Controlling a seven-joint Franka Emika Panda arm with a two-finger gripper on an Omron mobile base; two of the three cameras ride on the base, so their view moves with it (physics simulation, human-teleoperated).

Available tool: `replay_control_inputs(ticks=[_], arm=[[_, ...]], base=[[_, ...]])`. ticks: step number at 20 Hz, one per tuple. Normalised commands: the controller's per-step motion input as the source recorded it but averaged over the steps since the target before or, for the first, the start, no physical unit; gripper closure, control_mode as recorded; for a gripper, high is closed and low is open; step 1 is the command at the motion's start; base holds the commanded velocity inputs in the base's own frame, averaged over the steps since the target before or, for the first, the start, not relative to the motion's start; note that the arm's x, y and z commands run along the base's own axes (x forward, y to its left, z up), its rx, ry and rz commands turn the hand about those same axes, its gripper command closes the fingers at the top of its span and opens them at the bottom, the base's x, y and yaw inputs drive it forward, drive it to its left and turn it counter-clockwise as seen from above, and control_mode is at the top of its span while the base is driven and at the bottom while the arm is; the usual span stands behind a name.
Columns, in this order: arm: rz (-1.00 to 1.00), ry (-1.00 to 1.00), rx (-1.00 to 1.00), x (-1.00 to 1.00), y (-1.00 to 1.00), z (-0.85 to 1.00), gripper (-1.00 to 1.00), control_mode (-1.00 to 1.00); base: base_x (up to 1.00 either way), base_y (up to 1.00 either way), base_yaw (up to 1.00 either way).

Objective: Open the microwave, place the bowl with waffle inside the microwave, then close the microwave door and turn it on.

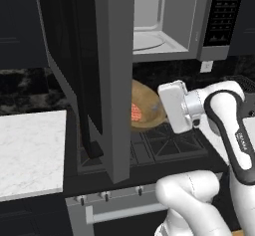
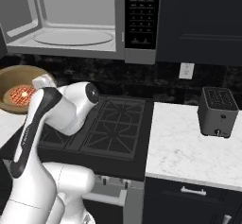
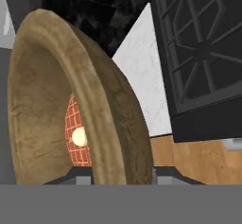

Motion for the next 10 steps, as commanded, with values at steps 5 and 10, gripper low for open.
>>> replay_control_inputs(ticks=[5, 10], arm=[[-0.14, -0.07, 0.04, -0.16, -0.73, 1.0, 1.0, -1.0], [-0.16, -0.04, 0.0, 0.0, -0.47, 1.0, 1.0, -1.0]], base=[[0.0, 0.0, 0.0], [0.0, 0.0, 0.0]])
